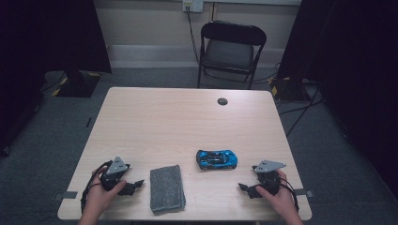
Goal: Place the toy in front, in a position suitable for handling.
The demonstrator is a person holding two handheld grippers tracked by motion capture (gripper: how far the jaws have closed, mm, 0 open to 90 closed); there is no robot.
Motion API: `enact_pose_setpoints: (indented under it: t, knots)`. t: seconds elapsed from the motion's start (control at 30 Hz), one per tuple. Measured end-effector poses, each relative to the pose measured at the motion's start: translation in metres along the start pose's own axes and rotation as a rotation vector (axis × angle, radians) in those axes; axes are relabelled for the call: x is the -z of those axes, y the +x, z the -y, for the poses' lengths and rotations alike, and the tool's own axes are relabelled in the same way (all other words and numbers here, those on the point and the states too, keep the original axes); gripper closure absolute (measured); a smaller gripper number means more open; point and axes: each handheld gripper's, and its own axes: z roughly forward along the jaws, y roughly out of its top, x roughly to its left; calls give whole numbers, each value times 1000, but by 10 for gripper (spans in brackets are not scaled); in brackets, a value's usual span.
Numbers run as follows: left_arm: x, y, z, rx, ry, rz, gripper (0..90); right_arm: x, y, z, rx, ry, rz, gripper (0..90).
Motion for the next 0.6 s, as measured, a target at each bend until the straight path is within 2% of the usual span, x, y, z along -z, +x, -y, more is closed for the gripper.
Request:
enact_pose_setpoints:
  t: [0.3,0.37,0.4,0.47,0.5,0.6]
  knots:
    - [0,0,0,0,0,0,136,-1,-1,-1,3,1,-8,66]
    - [0,0,0,0,0,1,135,-1,-1,-3,13,-6,-21,146]
    - [0,0,0,-1,1,2,134,-1,-1,-7,11,-28,-47,129]
    - [0,0,0,-1,0,2,134,-1,-1,-10,16,-35,-58,143]
    - [0,0,0,0,1,3,133,-1,1,-18,50,-40,-66,136]
    - [0,0,0,-1,1,4,133,-2,2,-27,86,-45,-78,141]
